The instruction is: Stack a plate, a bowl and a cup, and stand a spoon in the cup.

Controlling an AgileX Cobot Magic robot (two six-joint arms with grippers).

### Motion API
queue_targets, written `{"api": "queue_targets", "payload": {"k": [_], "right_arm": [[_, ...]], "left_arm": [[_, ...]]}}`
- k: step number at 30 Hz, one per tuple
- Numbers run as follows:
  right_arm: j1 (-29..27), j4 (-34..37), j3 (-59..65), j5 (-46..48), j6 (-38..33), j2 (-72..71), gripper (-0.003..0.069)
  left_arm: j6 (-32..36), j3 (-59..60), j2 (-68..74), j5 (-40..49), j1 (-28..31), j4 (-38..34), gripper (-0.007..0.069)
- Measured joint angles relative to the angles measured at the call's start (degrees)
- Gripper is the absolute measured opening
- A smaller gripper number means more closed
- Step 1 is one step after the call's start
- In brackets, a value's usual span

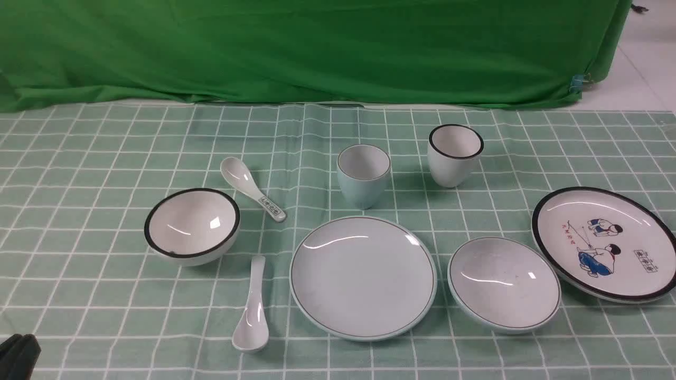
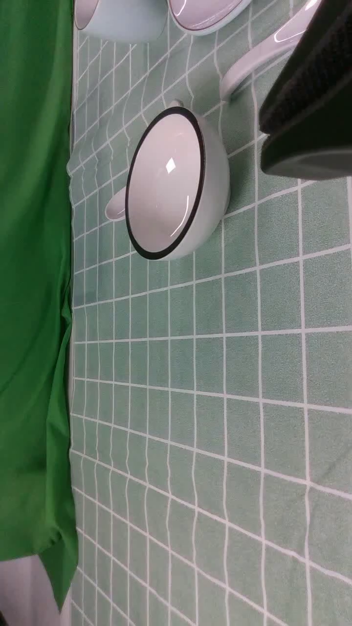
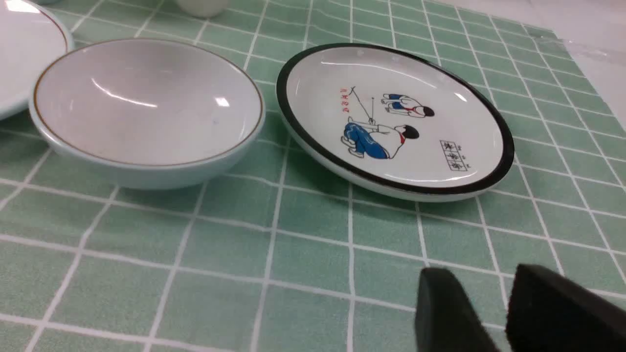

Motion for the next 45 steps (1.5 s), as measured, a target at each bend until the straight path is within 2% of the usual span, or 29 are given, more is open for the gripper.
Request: {"api": "queue_targets", "payload": {"k": [22, 25, 27, 30, 37, 40, 42, 43, 45], "right_arm": [[0.0, 0.0, 0.0, 0.0, -0.1, 0.0, 0.0242], [0.0, 0.0, 0.0, 0.0, -0.1, 0.0, 0.0242], [0.0, 0.0, 0.0, 0.0, -0.1, 0.0, 0.0242], [0.0, 0.0, 0.0, 0.0, -0.1, 0.0, 0.0242], [0.0, 0.4, 0.0, -0.7, 0.5, 0.0, 0.0242], [0.0, 3.1, 0.0, -5.1, 4.3, 0.0, 0.0242], [0.0, 6.1, 0.0, -13.3, 13.5, 0.0, 0.0242], [0.0, 6.8, 0.0, -17.2, 19.0, 0.0, 0.0242], [0.0, 7.0, 0.0, -20.1, 23.4, 0.0, 0.0242]], "left_arm": [[0.0, 0.0, 0.0, -0.7, 0.0, 1.7, 0.0017], [-0.2, 0.0, 0.0, -5.3, 0.0, -0.4, 0.0017], [-3.3, 0.0, 0.0, -12.0, 0.0, -7.1, 0.0017], [-6.5, 0.0, 0.0, -18.4, 0.0, -12.4, 0.0017], [-16.6, 0.0, 0.0, -31.9, 0.0, -15.3, 0.0017], [-21.3, 0.0, 0.0, -37.7, 0.0, -14.9, 0.0017], [-27.9, -0.5, 0.0, -43.7, 0.0, -13.4, 0.0017], [-29.4, -2.2, 0.1, -43.1, 0.0, -12.2, 0.0017], [-31.7, -5.2, 0.5, -40.4, 0.0, -9.7, 0.0017]]}}
